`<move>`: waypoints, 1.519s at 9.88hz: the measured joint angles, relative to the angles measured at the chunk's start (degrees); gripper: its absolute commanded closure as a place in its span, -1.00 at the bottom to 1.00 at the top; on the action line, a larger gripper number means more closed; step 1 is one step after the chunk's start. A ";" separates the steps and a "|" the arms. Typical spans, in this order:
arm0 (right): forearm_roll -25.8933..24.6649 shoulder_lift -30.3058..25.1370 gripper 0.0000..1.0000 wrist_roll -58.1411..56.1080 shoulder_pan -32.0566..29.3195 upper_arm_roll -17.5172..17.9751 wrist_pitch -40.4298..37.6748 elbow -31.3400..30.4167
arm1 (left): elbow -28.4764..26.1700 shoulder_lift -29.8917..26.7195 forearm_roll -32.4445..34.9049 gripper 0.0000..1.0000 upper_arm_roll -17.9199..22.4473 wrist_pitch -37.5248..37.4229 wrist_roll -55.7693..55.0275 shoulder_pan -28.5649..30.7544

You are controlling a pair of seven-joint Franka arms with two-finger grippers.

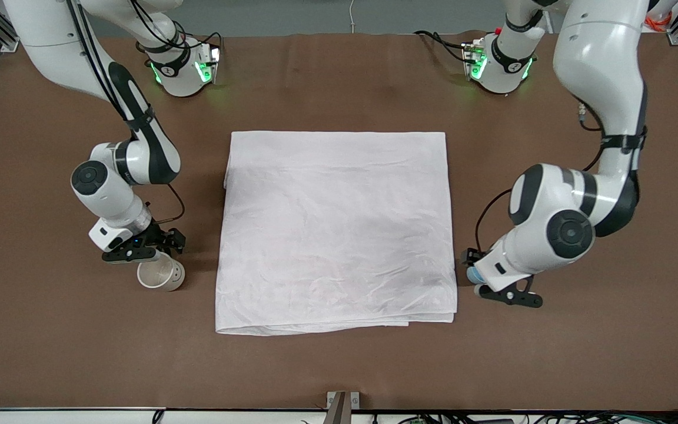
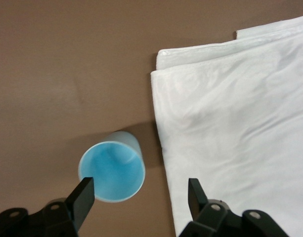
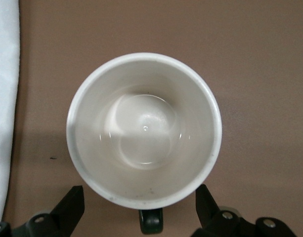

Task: Place blue cup into white mug on cloth
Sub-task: 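Grasp the white mug rim with the right gripper while the left gripper grasps the cup, then carry the white mug onto the cloth center with the right gripper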

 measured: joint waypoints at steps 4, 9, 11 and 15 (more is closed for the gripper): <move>0.00 0.63 -0.63 0.08 0.00 0.07 0.01 0.85 | 0.11 4.75 0.00 -0.43 0.05 1.96 -2.23 -0.28; 0.00 0.73 0.75 0.11 0.29 0.22 -0.14 0.90 | 0.06 5.98 0.00 0.18 0.18 1.95 -3.12 -0.26; 0.00 0.74 0.94 0.12 0.44 0.25 -0.16 0.92 | 0.07 6.05 0.00 0.21 0.18 1.95 -3.62 -0.29; 0.00 0.78 0.99 0.12 0.46 0.28 -0.49 1.23 | 0.07 6.06 0.00 0.73 0.28 1.94 -4.88 -0.26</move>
